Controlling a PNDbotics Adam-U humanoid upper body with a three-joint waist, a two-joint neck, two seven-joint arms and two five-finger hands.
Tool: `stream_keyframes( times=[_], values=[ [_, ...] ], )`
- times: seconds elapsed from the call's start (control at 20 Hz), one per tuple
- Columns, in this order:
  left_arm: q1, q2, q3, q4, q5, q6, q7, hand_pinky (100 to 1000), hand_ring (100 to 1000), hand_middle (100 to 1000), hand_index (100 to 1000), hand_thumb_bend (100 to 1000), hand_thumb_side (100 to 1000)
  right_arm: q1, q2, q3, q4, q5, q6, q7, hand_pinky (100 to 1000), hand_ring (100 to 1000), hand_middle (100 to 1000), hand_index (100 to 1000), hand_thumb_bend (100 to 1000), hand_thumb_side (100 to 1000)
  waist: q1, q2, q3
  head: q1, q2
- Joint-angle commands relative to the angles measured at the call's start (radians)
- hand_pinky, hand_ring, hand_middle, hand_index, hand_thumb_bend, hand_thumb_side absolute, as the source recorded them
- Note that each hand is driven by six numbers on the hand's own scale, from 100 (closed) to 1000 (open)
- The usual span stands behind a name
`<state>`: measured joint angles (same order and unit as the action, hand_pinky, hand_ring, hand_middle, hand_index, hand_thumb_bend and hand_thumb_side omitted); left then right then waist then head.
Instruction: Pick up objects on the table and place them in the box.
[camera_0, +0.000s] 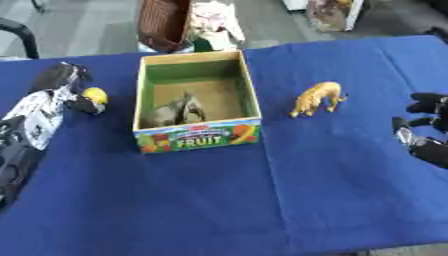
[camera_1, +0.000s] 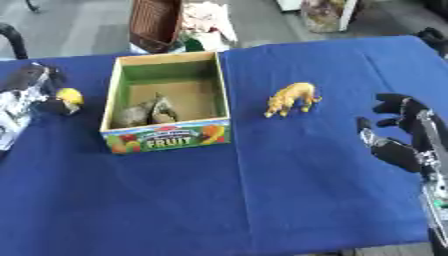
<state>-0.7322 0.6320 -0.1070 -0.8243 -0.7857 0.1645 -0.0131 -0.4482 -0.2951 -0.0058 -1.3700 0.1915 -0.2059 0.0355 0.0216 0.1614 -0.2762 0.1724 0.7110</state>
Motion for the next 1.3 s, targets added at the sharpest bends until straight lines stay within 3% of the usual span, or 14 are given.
stream_keyframes(
  times=[0.05, 0.2, 0.55, 0.95, 1.3],
  values=[
    [-0.019, 0.018, 0.008, -0.004, 0.001, 0.009, -0.005, 457, 358, 333, 494, 494, 210, -0.016, -0.016, -0.008, -0.009, -0.005, -0.004, -0.001, 619, 735, 589, 776, 271, 109, -0.004, -0.012, -0.001, -0.003, -0.006],
    [-0.019, 0.021, 0.011, -0.011, 0.0, 0.018, -0.001, 424, 302, 252, 422, 516, 215, -0.016, -0.015, -0.008, -0.009, -0.005, -0.003, -0.001, 619, 735, 589, 776, 270, 110, -0.004, -0.013, 0.0, -0.003, -0.005],
    [-0.014, 0.042, 0.006, -0.085, 0.035, 0.031, 0.005, 408, 291, 237, 408, 533, 227, -0.013, -0.014, -0.009, -0.009, -0.005, -0.003, -0.001, 619, 735, 589, 776, 271, 110, -0.004, -0.017, 0.006, -0.003, -0.001],
    [-0.015, 0.087, -0.026, -0.354, 0.13, 0.046, -0.036, 393, 280, 229, 403, 554, 244, -0.01, -0.014, -0.01, -0.008, -0.003, -0.003, 0.0, 619, 735, 590, 776, 273, 109, -0.003, -0.025, 0.011, -0.004, 0.004],
    [-0.038, 0.078, -0.109, -0.544, 0.169, 0.015, -0.121, 408, 288, 235, 411, 563, 244, -0.009, -0.01, -0.007, -0.007, -0.003, -0.004, 0.004, 619, 734, 590, 776, 276, 108, -0.004, -0.033, 0.007, 0.001, 0.003]
  ],
)
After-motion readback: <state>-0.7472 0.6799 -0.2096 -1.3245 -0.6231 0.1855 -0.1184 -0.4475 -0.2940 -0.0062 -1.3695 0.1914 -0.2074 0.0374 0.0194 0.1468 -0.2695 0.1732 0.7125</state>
